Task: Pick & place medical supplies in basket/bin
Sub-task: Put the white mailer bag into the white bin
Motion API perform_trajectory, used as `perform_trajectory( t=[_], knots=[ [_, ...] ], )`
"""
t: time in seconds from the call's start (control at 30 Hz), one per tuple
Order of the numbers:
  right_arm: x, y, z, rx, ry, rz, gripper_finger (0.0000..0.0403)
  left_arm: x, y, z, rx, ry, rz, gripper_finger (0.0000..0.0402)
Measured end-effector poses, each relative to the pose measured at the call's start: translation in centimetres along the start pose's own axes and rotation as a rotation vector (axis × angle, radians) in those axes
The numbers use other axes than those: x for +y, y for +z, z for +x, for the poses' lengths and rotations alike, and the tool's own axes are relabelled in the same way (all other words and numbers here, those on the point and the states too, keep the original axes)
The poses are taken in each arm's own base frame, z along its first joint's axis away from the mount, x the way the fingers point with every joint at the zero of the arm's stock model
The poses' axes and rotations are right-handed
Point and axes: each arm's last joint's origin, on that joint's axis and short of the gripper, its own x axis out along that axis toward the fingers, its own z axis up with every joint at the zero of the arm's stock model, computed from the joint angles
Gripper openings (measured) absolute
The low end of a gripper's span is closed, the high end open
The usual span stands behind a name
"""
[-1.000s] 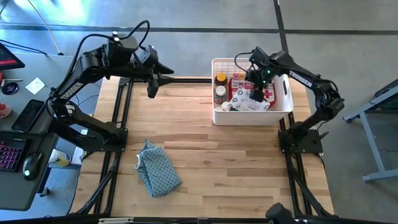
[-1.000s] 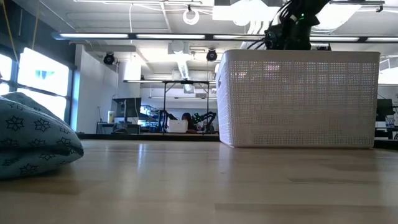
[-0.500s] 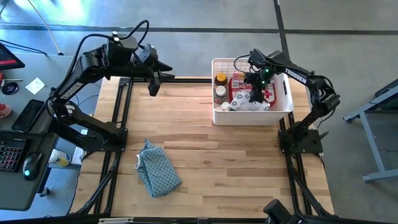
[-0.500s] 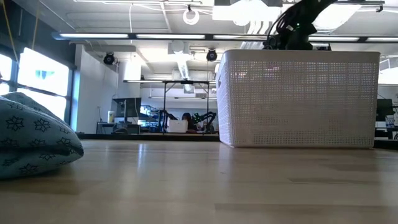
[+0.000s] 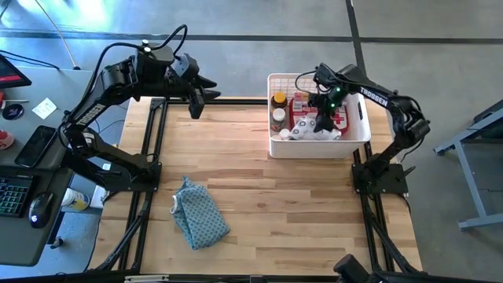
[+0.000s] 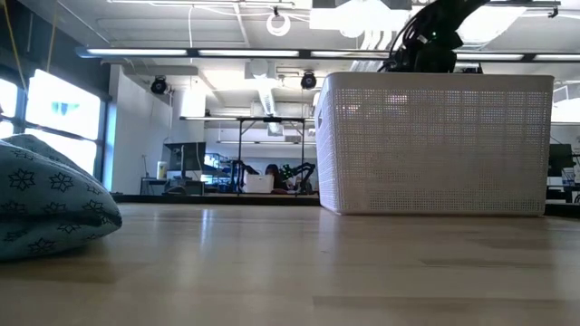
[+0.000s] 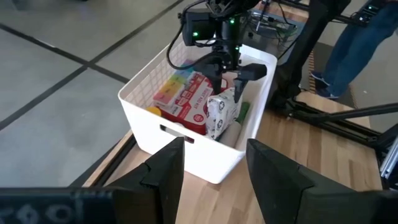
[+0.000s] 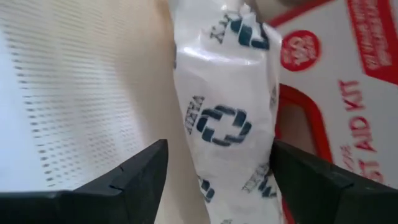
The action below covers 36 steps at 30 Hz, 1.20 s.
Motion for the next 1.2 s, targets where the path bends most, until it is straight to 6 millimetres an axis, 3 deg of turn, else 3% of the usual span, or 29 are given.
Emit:
perform_trajectory(
  t=[0.2, 0.4, 0.53, 0.73, 0.97, 1.2],
  knots=[
    [-0.3, -0.2, 0.0, 0.017, -0.070, 0.010, 0.0278, 0.0, 0.0, 0.0, 0.001, -0.013, 0.016, 0.0204],
    [-1.1, -2.0, 3.1, 0.132, -0.104, 0.044, 0.0276, 0.0, 0.0, 0.0, 0.000, -0.012, 0.010, 0.0204],
    [-1.2, -2.8, 4.0, 0.164, -0.076, 0.077, 0.0275, 0.0, 0.0, 0.0, 0.001, -0.011, 0.009, 0.0204],
    [-0.8, -2.9, 3.6, 0.147, -0.084, 0.077, 0.0248, 0.0, 0.0, 0.0, 0.001, -0.010, 0.033, 0.0204],
    [0.3, -3.3, 2.0, 0.093, -0.140, 0.055, 0.0152, 0.0, 0.0, 0.0, -0.002, 0.017, 0.053, 0.0204],
    [1.2, -3.8, 0.7, 0.089, -0.227, -0.006, 0.0152, 0.1, 0.0, 0.0, -0.003, 0.035, 0.086, 0.0204]
  ],
)
